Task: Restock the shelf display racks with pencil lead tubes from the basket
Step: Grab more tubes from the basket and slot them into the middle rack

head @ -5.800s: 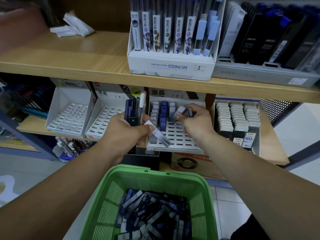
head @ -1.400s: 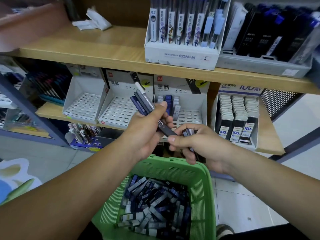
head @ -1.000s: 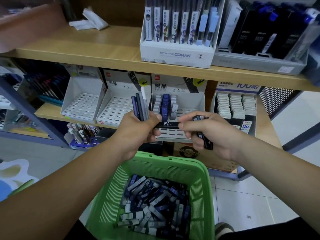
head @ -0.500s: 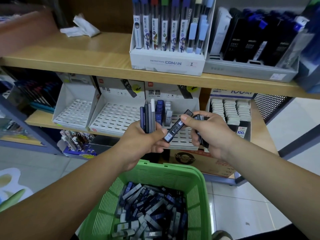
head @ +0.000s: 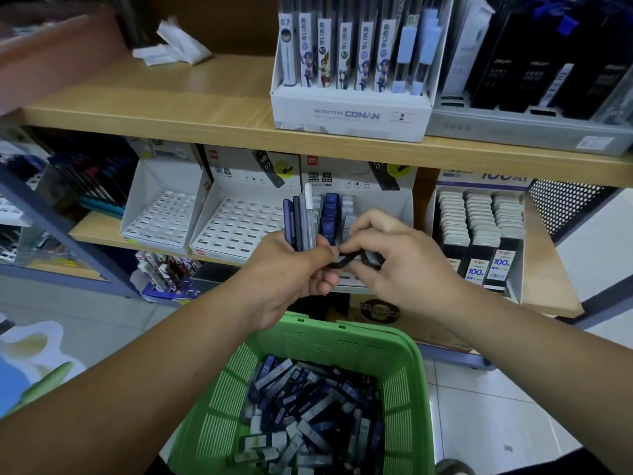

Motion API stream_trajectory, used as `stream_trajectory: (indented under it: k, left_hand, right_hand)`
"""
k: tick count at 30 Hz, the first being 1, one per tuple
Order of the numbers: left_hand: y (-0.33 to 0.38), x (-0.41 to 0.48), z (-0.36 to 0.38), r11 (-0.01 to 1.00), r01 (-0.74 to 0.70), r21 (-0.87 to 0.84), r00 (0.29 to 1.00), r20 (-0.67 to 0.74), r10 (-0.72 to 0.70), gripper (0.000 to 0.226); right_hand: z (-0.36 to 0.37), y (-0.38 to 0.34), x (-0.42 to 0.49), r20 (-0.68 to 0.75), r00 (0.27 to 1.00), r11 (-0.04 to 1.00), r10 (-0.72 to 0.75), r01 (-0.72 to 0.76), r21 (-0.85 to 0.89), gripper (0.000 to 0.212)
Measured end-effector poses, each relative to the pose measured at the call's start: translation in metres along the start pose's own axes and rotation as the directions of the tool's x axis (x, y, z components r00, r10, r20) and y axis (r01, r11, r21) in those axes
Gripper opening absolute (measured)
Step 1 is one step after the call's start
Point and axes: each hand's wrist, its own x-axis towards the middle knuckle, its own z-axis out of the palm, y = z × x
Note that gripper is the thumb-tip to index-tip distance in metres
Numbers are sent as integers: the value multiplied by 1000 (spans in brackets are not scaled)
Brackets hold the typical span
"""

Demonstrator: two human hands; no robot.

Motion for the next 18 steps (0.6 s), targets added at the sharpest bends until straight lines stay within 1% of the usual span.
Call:
stream_trajectory:
  k: [1,2,3,4,6,8,9,11,14,18]
  left_hand:
    - [0,1,0,1000,0,-8,1000,-5,0,16]
    - [0,3,0,1000,4,-16,1000,-16,-4,19]
    - [-1,5,-1,1000,4,-11,1000,-30,-4,21]
    - [-3,6,-2,1000,-3,26,999,-40,4,22]
    - [-10,9,-5,980,-35,196,999,-31,42,19]
    - [-18,11,-5,924,-87,372,996,16,87,14]
    - [-21,13,-5,897,-107,429,994,37,101,13]
    - [-25,16,-5,865,-128,486,992,78,103,11]
    - [-30,17,-5,861,-111,496,991,123,57,13]
    - [-35,19,-6,875,-77,478,994,106,30,15]
  right_hand:
    - [1,1,3,-21,1000,1000,-1,1,7,17]
    - [3,3,5,-42,999,999,29,-28,35,14]
    - [3,7,7,-61,994,993,95,-90,82,12]
    - [2,11,8,-74,978,973,195,-184,138,14]
    - [-3,22,12,-89,920,899,382,-347,265,25]
    - [-7,30,17,-110,864,824,492,-421,379,31]
    - [-8,32,20,-121,842,800,525,-441,406,31]
    - [-7,34,27,-143,828,798,542,-453,397,24]
    - [-3,37,37,-174,829,817,532,-449,362,15]
    - [-3,43,53,-178,781,768,599,-499,401,16]
